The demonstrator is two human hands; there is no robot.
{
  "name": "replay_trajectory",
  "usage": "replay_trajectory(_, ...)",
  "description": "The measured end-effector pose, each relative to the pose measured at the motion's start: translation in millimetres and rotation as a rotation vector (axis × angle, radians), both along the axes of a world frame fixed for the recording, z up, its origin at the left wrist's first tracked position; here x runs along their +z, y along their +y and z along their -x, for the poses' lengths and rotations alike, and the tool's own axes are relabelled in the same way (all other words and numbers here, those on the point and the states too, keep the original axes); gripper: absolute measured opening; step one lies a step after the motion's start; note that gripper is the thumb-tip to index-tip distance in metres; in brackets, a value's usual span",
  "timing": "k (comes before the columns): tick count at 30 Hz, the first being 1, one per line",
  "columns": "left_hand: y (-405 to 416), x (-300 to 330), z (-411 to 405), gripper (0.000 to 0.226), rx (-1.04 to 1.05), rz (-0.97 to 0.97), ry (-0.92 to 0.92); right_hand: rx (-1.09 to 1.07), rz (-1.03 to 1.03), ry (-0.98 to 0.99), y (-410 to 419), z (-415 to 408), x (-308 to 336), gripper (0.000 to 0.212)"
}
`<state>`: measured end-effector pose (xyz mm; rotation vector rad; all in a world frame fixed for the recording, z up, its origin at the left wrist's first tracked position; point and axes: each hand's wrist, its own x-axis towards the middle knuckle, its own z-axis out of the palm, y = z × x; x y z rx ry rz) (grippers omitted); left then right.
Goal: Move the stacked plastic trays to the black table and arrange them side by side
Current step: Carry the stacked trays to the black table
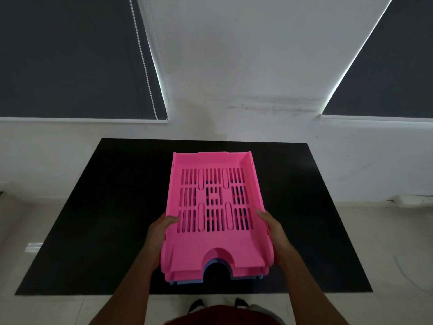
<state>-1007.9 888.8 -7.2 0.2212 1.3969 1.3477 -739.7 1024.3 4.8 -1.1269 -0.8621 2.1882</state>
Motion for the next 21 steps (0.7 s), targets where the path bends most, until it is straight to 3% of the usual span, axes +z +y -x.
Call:
replay_trajectory(16, 72.4, 9.2, 46.3, 0.053, -0.054, 0.036, 0.089, 0.030, -0.033, -0.005, 78.7, 46.5, 0.2, 0.041)
replay_trajectory(21, 83.2, 11.2, 50.7, 0.031, -0.031, 0.048, 0.121, 0.047, -0.008, -0.009, 92.7, 54.4, -1.0, 0.044)
